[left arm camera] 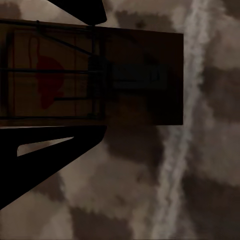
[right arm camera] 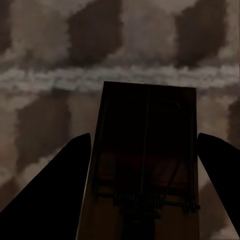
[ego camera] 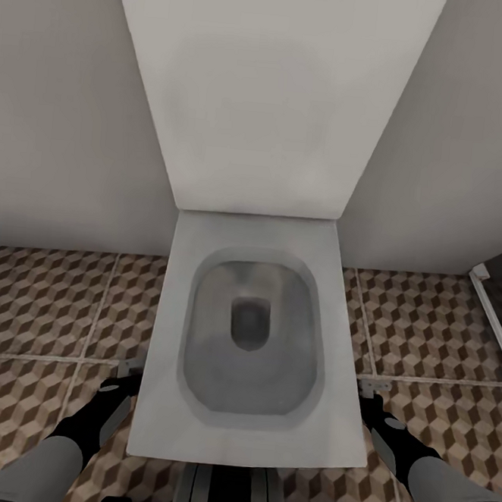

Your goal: Take the four mousetraps from the cabinet in the bathroom and place them on the bathroom floor. Make sure all four end up on the same floor surface, and ensure that at least two of them are either under or directly next to the same bathroom sink.

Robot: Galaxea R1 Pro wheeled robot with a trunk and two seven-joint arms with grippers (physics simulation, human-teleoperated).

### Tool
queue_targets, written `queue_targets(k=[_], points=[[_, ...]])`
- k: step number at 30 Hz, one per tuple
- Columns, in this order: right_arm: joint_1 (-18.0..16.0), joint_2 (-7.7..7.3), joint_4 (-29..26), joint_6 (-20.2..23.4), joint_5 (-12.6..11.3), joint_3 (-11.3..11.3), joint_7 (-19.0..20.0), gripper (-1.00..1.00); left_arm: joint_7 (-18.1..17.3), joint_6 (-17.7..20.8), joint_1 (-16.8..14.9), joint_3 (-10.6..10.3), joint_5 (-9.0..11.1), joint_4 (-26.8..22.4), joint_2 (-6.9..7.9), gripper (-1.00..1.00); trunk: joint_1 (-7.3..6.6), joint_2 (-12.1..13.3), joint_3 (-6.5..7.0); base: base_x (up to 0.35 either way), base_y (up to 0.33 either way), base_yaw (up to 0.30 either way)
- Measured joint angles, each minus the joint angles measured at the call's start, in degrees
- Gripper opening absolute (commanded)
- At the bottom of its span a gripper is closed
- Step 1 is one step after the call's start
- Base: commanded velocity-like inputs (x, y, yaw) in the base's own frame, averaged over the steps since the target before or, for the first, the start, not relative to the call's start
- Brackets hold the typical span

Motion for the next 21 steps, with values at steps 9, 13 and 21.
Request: queue_targets(k=[9, 13, 21], points=[[0.00, 0.00, 0.00, 0.00, 0.00, -0.01, 0.00, -1.00, 0.00, -0.04, 0.00, 0.00, -0.01, -0.02, 0.00, -1.00, 0.00, 0.00, -0.01, 0.000, 0.000, 0.000], [0.00, 0.04, 0.00, 0.00, -0.02, 0.01, -0.06, 1.00, 0.00, -0.06, 0.00, 0.00, -0.01, -0.02, 0.03, -1.00, 0.00, 0.00, -0.01, 0.000, 0.000, 0.000], [0.00, 0.02, 0.00, 0.00, -0.02, 0.01, -0.06, 1.00, 0.00, -0.20, 0.00, -0.07, -0.01, 0.00, 0.03, -1.00, 0.00, 0.00, -0.01, 0.000, 0.000, 0.000]])
